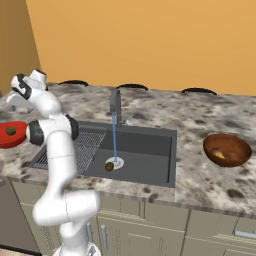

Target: Pick the kiwis from the sink and place them in one bowl. Place the pear in the other bowl. Then turn off the sink faucet.

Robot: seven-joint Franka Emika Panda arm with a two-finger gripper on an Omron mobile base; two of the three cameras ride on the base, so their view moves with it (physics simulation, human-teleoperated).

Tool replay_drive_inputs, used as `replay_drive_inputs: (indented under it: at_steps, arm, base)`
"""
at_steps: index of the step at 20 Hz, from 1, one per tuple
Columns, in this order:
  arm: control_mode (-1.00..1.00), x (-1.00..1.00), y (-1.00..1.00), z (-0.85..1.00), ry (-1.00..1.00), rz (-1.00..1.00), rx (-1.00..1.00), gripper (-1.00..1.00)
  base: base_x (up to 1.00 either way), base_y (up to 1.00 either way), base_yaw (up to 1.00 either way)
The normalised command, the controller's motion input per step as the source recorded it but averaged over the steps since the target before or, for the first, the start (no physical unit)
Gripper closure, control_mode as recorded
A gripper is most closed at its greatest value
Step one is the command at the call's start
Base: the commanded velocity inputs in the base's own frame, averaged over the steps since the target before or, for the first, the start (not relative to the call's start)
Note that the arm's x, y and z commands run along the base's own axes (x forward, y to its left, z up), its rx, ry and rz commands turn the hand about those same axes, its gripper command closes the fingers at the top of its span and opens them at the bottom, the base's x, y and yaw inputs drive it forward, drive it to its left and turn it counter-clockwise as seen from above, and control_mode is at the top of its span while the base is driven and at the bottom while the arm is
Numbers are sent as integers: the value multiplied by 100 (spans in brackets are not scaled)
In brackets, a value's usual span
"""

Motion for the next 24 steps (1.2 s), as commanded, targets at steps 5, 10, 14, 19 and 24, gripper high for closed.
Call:
replay_drive_inputs:
  at_steps: [5, 10, 14, 19, 24]
  arm:
    - [-100, -22, -52, 11, 0, 9, 0, -100]
    - [-100, -69, -51, 0, -4, 4, 1, -100]
    - [-100, -76, -55, 0, -6, 2, 3, -100]
    - [-100, -74, -72, 0, -9, 1, 1, -100]
    - [-100, -74, -71, 1, -13, 0, 0, -100]
  base:
    - [0, 0, 0]
    - [0, 0, 0]
    - [0, 0, 0]
    - [0, 0, 0]
    - [0, 0, 0]
